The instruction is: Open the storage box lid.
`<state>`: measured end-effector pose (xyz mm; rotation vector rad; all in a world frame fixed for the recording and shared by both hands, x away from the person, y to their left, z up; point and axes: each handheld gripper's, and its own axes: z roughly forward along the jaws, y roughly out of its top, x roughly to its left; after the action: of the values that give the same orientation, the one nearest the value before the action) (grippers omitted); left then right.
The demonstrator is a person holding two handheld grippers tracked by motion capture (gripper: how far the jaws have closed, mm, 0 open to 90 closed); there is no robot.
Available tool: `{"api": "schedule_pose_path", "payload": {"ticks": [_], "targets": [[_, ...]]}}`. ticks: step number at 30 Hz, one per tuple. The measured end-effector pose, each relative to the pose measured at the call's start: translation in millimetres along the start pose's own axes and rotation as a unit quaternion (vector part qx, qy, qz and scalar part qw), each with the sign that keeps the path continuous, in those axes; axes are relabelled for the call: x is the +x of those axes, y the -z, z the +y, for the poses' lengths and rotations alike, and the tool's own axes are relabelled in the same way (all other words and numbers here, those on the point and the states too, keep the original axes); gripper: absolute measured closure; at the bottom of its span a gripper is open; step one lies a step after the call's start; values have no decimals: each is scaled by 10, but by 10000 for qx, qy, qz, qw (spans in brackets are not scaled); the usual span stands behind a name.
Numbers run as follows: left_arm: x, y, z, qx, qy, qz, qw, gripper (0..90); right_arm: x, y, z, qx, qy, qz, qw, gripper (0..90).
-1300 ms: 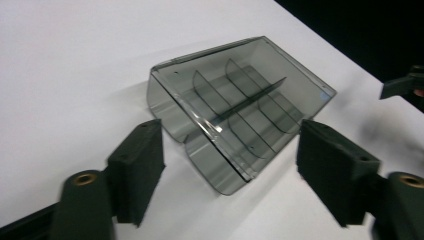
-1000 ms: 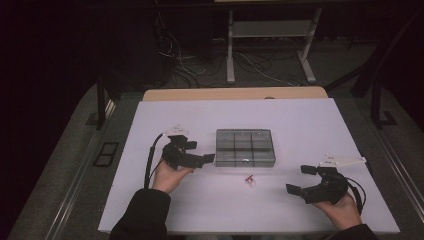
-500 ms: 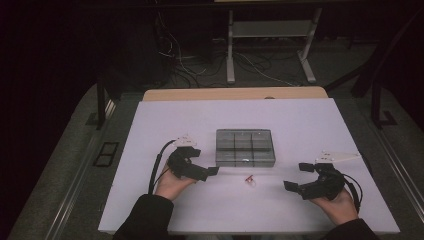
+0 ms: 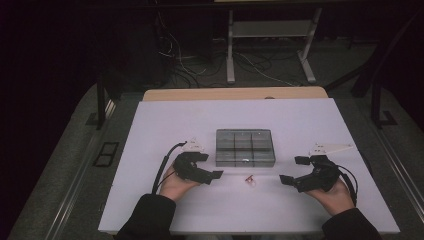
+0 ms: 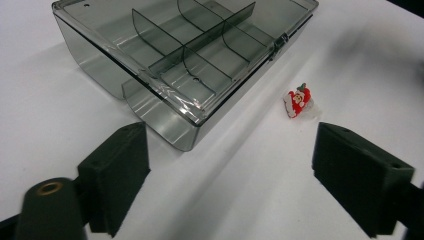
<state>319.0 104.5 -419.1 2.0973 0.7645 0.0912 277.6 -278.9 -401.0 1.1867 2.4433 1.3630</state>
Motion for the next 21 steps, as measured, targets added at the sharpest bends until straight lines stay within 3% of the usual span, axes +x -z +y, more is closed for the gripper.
{"api": "schedule_pose_path", "payload": {"ticks": [8, 14, 21], "targets": [[-4, -43, 6, -76, -106, 249, 9996, 410, -25, 9, 136, 48, 116, -12, 9999, 6], [23, -69, 0, 19, -270, 458, 9986, 590, -88, -31, 175, 131, 89, -103, 9998, 6], [3, -68, 5, 4, -482, 539, 9974, 726, -156, -81, 180, 152, 88, -141, 9997, 6]]}}
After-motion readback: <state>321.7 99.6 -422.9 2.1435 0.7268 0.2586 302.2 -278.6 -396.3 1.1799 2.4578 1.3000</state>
